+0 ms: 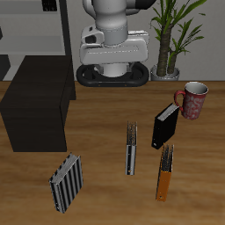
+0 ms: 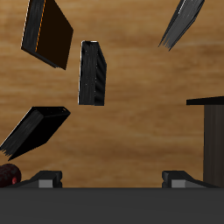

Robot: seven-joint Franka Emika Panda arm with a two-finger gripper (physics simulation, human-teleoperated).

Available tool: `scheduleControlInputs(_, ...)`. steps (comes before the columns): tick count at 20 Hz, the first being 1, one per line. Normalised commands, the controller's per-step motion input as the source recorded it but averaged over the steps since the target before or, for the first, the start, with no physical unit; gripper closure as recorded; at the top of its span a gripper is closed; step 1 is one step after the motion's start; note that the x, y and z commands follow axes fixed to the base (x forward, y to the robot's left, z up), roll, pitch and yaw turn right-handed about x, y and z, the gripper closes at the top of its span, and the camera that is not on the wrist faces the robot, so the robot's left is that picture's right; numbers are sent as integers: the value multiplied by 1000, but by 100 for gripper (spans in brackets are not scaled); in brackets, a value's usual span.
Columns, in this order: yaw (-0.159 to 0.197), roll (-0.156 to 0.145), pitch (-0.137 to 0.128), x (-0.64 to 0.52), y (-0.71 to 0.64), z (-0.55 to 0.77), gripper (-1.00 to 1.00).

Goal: Place the black book flat on top of the shelf

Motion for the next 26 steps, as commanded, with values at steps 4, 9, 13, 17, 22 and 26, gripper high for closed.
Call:
scheduleControlInputs(4,-18,-36,-20,7,11,75,-100)
scheduleControlInputs(9,-44,-44,-7,64,120,-37,-100)
scheduleControlInputs(13,-54,-19,11,-56,205,-124,-100)
scheduleControlInputs(17,-44,-12,-13,-103,457,-150,-100)
scheduleControlInputs(22,-1,33,5,-16,128,-29,-100)
scheduleControlInputs(26,-97,89,6,-154,930,-272,-100)
